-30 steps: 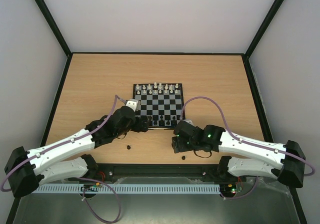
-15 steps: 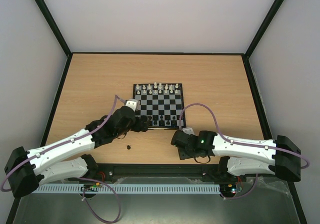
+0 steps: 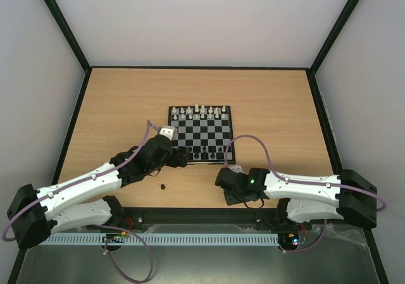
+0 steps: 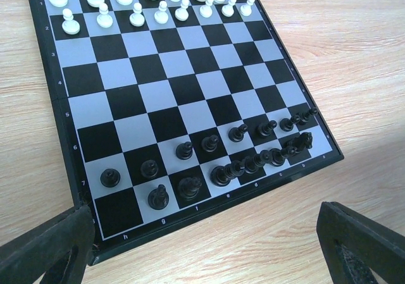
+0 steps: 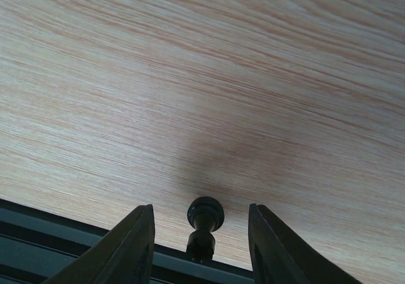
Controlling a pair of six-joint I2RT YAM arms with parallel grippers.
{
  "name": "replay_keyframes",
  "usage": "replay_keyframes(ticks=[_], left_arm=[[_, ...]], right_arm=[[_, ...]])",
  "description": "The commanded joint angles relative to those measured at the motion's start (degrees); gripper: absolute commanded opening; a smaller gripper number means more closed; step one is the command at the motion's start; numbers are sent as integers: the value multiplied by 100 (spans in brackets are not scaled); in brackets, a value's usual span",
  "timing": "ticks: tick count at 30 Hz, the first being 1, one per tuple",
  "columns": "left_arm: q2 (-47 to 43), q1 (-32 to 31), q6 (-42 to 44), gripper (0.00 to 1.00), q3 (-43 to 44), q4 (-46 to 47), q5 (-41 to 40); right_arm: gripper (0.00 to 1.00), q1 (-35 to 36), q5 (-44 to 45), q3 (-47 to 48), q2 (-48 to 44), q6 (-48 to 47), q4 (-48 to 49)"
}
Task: Set up the chess pieces on the board
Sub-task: Pick up the chess piece at the center of the board.
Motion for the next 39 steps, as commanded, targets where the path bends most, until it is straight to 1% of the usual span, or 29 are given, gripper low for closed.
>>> replay_keyframes(ticks=[1, 5, 13, 23, 29, 32, 35, 39], left_arm=[[52, -3, -73, 99, -60, -58, -111], [92, 3, -79, 99, -63, -59, -121], [85, 1, -74, 99, -41, -73, -140], [159, 0, -54, 99, -27, -57, -104], [244, 7, -36, 99, 2, -40, -79], [265, 4, -43, 99, -4, -40, -90], [287, 6, -47, 99, 4, -22, -87], [246, 4, -61, 99, 21, -83, -118]], right_arm=[[39, 52, -97, -92, 89, -70, 14], [31, 52, -114, -123, 142, -92, 17], [29, 56, -108, -160, 141, -6, -168], [13, 62, -117, -197, 19, 55, -268], [10, 61, 20, -132, -80, 90, -320], [10, 60, 253, 61, 2, 64, -344], [10, 41, 579, 490, 277, -58, -409], [9, -227, 823, 1039, 665, -484, -365]])
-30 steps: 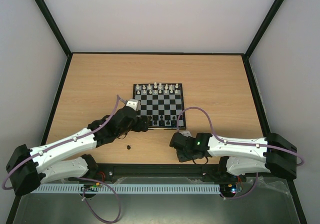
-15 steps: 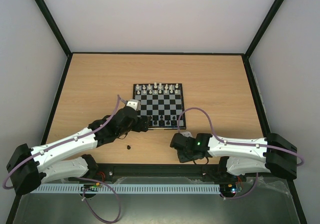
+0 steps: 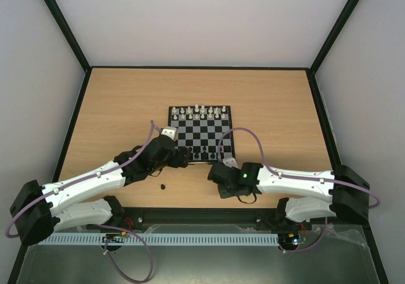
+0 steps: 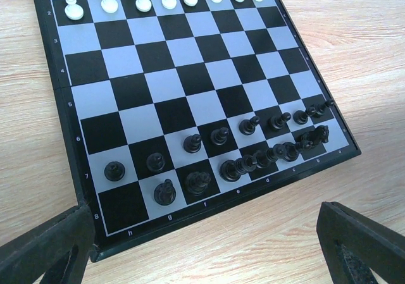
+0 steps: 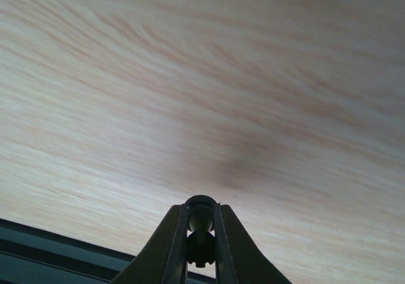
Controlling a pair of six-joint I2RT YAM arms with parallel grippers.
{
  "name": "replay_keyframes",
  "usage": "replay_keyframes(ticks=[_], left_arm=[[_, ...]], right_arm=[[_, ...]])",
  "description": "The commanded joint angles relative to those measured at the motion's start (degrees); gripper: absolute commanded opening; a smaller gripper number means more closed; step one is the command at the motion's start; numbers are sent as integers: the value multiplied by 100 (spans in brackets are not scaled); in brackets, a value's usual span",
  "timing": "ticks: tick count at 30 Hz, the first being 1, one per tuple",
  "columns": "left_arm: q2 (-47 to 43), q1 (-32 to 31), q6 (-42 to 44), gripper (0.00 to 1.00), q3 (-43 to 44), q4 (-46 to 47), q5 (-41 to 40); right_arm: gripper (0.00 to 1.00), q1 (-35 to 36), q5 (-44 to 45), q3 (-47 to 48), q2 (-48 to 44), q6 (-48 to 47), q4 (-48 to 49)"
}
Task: Set up the chess pieces on the board
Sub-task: Pick up the chess piece at the center of the board, then place the chess piece on the chessboard.
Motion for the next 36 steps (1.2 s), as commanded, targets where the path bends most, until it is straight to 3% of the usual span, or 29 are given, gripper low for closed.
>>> replay_keyframes(ticks=[1, 15, 36], left_arm=[[-53, 5, -2, 99, 20, -108, -98], [-275, 1, -94, 99, -35, -315, -300], [-290, 43, -141, 99, -28, -458, -428]], right_arm=[[9, -336, 441, 621, 349, -521, -184], [6, -2310, -5, 1419, 971, -2289, 191], [4, -3139, -540, 1838, 2073, -3011, 698]])
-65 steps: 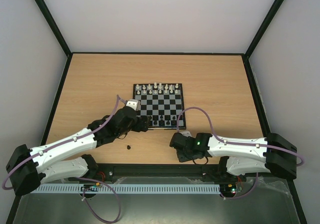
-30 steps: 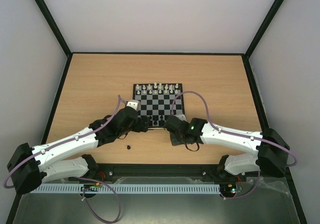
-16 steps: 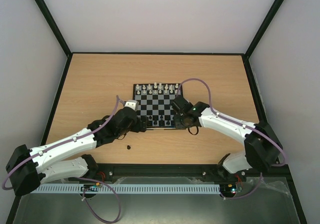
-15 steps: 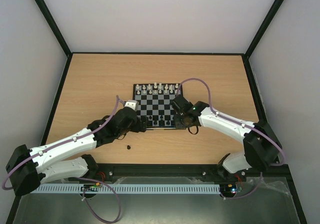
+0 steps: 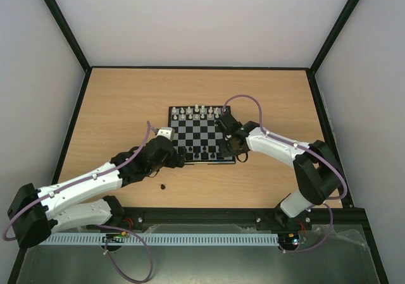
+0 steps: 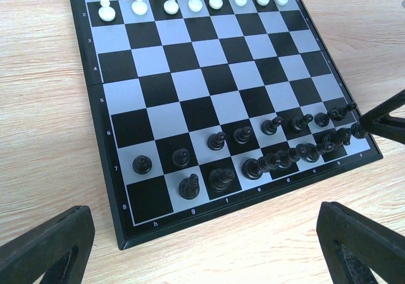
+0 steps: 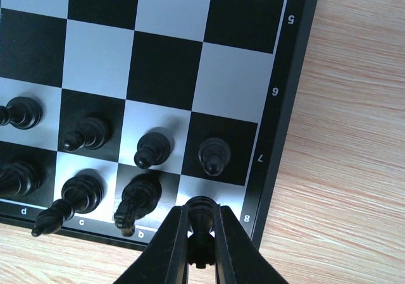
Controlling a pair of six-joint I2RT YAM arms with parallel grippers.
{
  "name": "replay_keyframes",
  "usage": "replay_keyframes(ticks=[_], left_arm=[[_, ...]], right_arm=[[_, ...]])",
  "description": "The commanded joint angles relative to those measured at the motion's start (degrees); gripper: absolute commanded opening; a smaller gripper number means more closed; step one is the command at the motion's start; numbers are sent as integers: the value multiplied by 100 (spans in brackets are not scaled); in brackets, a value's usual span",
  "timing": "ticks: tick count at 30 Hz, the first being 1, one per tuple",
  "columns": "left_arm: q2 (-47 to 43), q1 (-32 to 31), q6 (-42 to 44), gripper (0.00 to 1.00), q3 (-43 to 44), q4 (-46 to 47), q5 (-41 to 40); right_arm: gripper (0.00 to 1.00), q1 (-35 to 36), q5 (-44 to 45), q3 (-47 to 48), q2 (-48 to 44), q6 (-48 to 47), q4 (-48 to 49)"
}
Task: Set up the chess pieces on the board
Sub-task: Place the chess piece on the chessboard.
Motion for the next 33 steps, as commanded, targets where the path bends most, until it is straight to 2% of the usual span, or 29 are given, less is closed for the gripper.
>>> replay_keyframes(ticks=[1, 18, 33], left_arm=[[-87, 46, -77, 99, -38, -105, -143], [-112, 74, -113, 99, -110, -99, -145], [-205, 73, -141, 99, -121, -162, -135]], right_arm=[[4, -48, -82, 151, 143, -150, -49], [7, -53, 10, 93, 336, -107, -66], [9, -54, 5, -3, 118, -62, -168]])
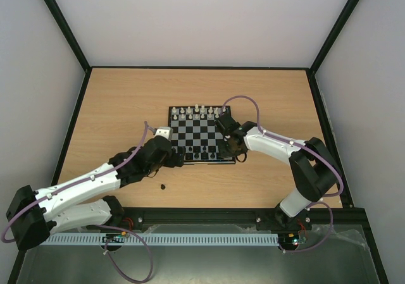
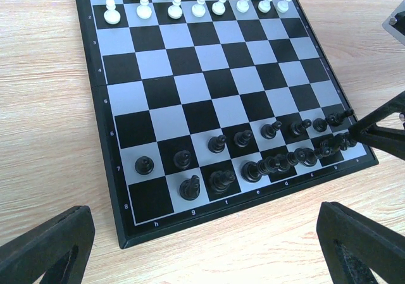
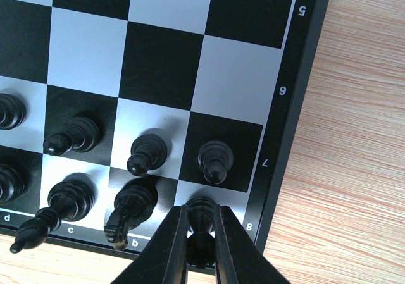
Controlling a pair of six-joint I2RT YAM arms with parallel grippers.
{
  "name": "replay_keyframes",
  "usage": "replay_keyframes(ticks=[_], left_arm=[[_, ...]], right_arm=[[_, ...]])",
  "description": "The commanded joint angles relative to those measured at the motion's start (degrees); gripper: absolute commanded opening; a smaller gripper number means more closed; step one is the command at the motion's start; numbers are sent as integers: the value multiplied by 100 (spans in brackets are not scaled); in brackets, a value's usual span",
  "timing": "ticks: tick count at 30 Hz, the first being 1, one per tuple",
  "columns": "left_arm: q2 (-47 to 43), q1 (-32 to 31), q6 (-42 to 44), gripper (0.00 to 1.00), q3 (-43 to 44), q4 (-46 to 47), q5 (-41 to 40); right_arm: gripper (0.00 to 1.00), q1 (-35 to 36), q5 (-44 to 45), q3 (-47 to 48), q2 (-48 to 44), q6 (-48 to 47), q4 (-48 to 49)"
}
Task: Set up the chess pieces on the board
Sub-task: Place the chess piece on the chessboard.
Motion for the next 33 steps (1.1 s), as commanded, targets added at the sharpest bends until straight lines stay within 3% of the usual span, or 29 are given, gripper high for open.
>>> replay_keyframes(ticks=[1, 33], left_arm=[[-83, 44, -45, 99, -104, -129, -98], [-24, 54, -69, 99, -99, -106, -80]], right_arm=[[9, -17, 28, -52, -131, 14, -242], [13, -18, -9, -140, -192, 24, -255]])
